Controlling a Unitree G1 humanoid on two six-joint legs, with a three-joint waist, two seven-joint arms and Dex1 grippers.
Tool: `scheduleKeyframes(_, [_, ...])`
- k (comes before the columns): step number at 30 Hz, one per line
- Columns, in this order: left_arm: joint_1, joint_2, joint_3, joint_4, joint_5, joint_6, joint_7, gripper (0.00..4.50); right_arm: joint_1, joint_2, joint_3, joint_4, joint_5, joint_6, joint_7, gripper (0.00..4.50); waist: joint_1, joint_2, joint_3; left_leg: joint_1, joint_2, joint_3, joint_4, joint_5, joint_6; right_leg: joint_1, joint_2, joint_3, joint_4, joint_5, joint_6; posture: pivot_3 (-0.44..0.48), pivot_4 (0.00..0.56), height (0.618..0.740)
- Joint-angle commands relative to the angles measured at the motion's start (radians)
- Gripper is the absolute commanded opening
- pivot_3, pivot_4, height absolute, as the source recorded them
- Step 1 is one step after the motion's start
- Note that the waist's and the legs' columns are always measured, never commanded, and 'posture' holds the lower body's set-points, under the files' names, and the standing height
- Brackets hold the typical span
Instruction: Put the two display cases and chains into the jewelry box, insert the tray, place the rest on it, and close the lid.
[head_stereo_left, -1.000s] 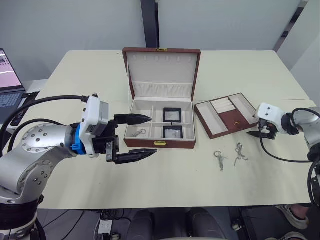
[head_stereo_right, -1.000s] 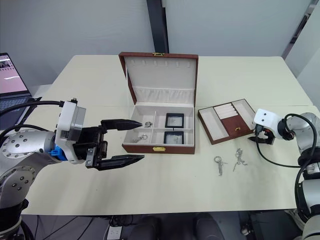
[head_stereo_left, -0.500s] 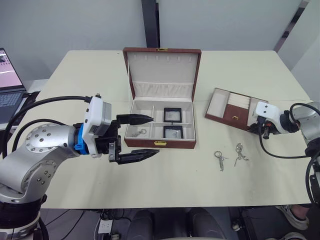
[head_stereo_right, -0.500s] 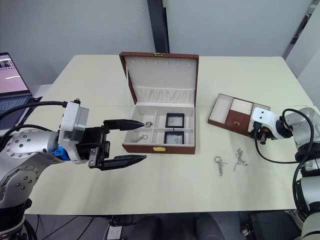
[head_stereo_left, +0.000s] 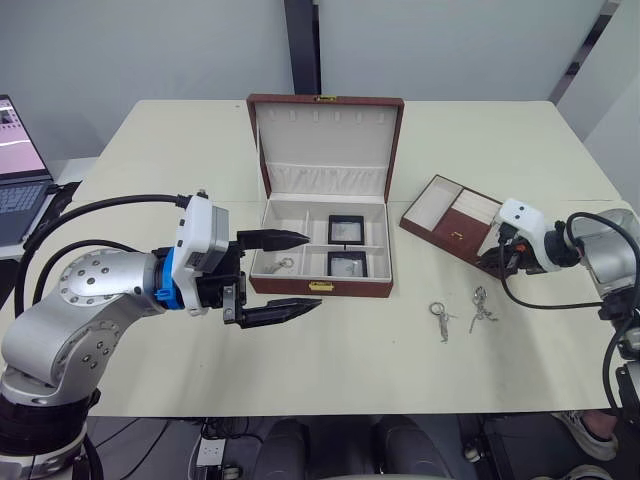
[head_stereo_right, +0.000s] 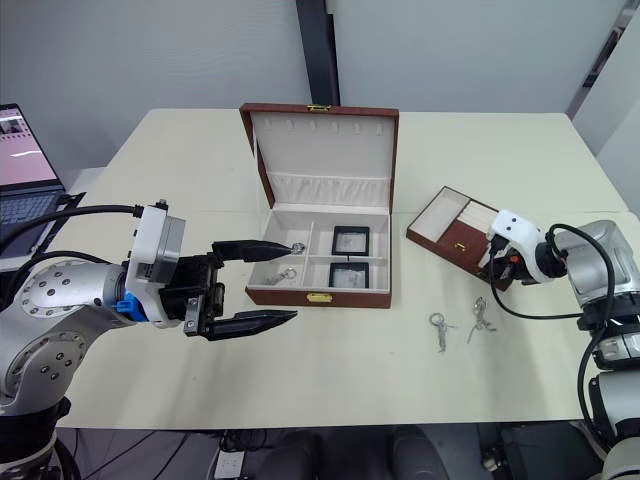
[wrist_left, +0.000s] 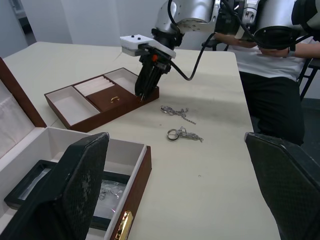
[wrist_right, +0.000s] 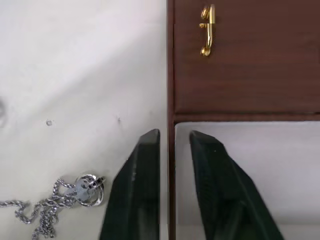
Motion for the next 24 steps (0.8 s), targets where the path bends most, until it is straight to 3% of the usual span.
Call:
scheduleKeyframes(1, [-0.010, -0.001, 0.015, -0.022, -0.014, -0.003, 0.014, 4.50, 0.057, -0.042, -0.083, -0.035, 0.045, -0.139, -0.025, 1.95, 0.000, 0.000, 0.000, 0.000, 0.000, 0.000, 0.000, 0.000, 0.000, 0.000, 0.000, 0.000, 0.000, 0.000, 0.000, 0.000, 0.150, 0.740])
scheduleKeyframes(2, [-0.010, -0.001, 0.017, -0.025, -0.019, 0.000, 0.017, 4.50, 0.084, -0.047, -0.099, -0.045, 0.059, -0.137, -0.024, 2.21, 0.001, 0.000, 0.000, 0.000, 0.000, 0.000, 0.000, 0.000, 0.000, 0.000, 0.000, 0.000, 0.000, 0.000, 0.000, 0.000, 0.150, 0.740])
scheduleKeyframes(8, [-0.004, 0.005, 0.031, -0.035, -0.046, 0.005, 0.018, 4.50, 0.200, -0.012, -0.188, -0.067, 0.129, -0.236, -0.101, 2.21, 0.001, 0.000, 0.000, 0.000, 0.000, 0.000, 0.000, 0.000, 0.000, 0.001, 0.000, 0.000, 0.000, 0.000, 0.000, 0.000, 0.150, 0.740])
scheduleKeyframes(17, [-0.022, 0.009, 0.018, -0.029, -0.053, 0.005, 0.018, 4.50, 0.233, 0.021, -0.176, -0.074, 0.143, -0.264, -0.151, 2.21, 0.000, 0.000, 0.000, 0.000, 0.000, 0.000, 0.000, 0.000, 0.000, 0.000, 0.001, 0.000, 0.000, 0.000, 0.000, 0.000, 0.150, 0.740])
scheduleKeyframes(20, [-0.026, 0.006, 0.014, -0.027, -0.050, 0.004, 0.018, 4.50, 0.223, 0.033, -0.162, -0.069, 0.135, -0.269, -0.161, 1.72, 0.000, 0.000, 0.000, 0.000, 0.001, 0.000, 0.000, 0.000, 0.000, 0.000, 0.001, 0.000, 0.000, 0.000, 0.000, 0.000, 0.150, 0.740])
scheduleKeyframes(24, [-0.029, 0.003, 0.011, -0.025, -0.047, 0.002, 0.020, 4.50, 0.214, 0.033, -0.151, -0.058, 0.130, -0.265, -0.164, 0.66, 0.000, 0.000, 0.000, 0.000, 0.001, 0.000, 0.000, 0.000, 0.000, 0.000, 0.001, 0.000, 0.000, 0.000, 0.000, 0.000, 0.150, 0.740])
